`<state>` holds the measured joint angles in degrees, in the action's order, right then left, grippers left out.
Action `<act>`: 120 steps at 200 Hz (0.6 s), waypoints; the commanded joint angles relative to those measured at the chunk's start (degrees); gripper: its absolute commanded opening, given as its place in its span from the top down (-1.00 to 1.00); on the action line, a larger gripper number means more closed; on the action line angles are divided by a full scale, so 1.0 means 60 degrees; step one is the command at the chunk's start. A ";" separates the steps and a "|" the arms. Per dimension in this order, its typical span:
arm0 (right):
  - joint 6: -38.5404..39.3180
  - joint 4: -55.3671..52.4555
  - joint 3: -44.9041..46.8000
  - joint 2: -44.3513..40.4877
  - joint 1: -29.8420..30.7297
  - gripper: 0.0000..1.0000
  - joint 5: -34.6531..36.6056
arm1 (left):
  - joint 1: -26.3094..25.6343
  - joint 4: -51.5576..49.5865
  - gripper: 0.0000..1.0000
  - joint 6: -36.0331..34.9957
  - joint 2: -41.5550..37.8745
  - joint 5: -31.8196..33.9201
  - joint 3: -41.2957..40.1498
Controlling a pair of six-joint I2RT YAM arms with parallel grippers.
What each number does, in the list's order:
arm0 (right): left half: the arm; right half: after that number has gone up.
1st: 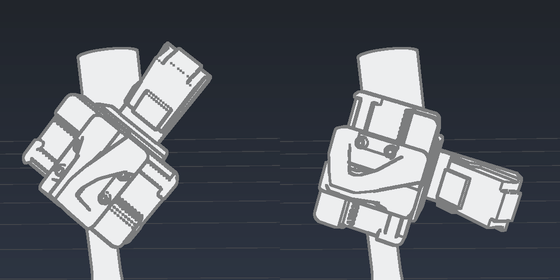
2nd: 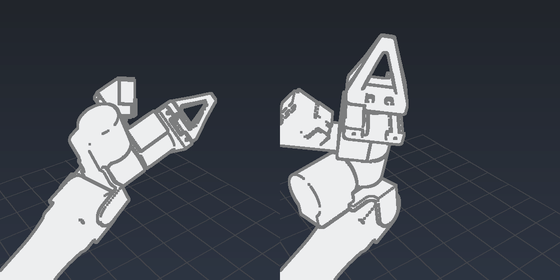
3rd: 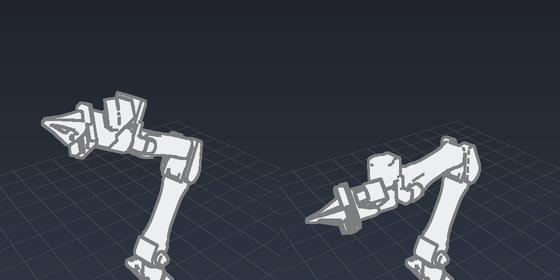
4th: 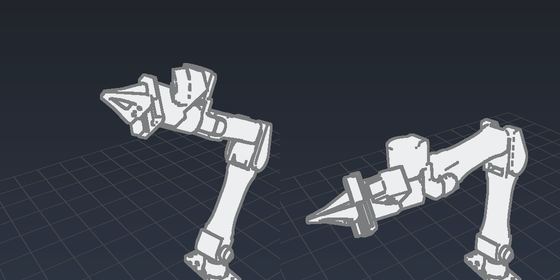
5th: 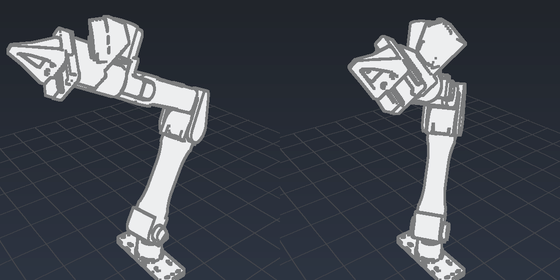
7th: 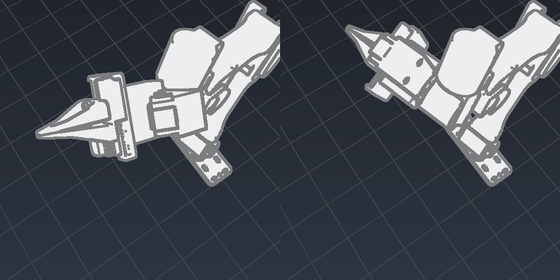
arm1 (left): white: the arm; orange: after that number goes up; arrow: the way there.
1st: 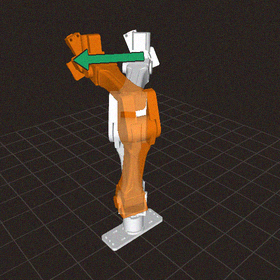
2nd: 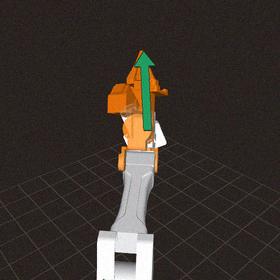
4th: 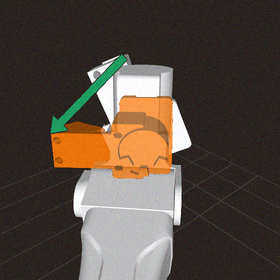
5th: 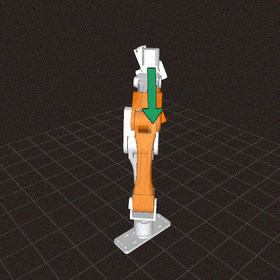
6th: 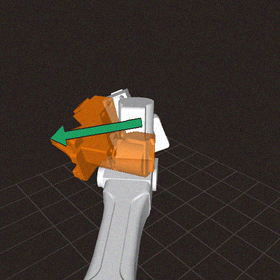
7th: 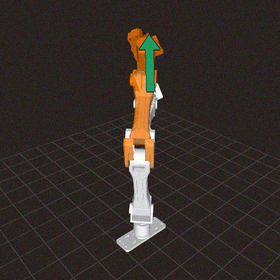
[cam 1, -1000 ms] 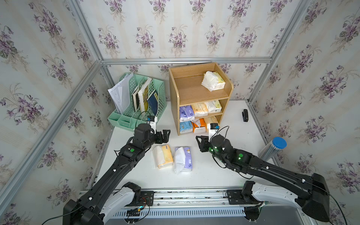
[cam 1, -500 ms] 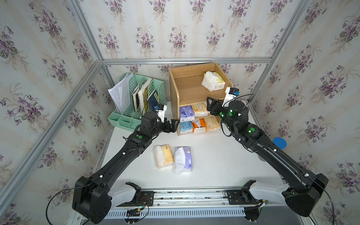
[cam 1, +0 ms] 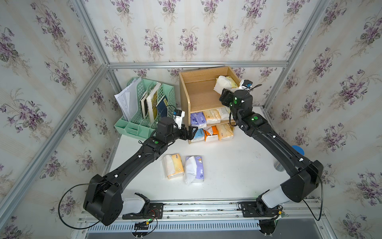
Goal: Remove the tissue boxes from the shelf
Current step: Adjust the box of tissues on the shelf.
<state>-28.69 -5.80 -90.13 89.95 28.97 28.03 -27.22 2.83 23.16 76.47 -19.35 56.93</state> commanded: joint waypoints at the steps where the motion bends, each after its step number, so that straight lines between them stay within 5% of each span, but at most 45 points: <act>1: -0.0184 -0.0022 -0.0320 0.0339 -0.0178 -0.60 0.0125 | 0.0004 0.0243 -0.98 -0.0007 0.0166 -0.0385 0.0150; 77: 0.0053 0.0597 -0.1043 0.1619 -0.0340 -0.62 -0.0160 | -0.0006 0.0239 -0.98 0.0105 0.0507 -0.0751 0.0034; 120: 0.0407 0.0886 -0.1300 0.2075 -0.0338 -0.44 -0.0171 | -0.0015 0.0173 -0.98 0.0171 0.0523 -0.0830 -0.0053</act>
<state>-27.81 -1.89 -96.97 101.30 26.94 27.35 -27.33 3.18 23.62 79.55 -23.35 56.97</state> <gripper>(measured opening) 0.745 0.990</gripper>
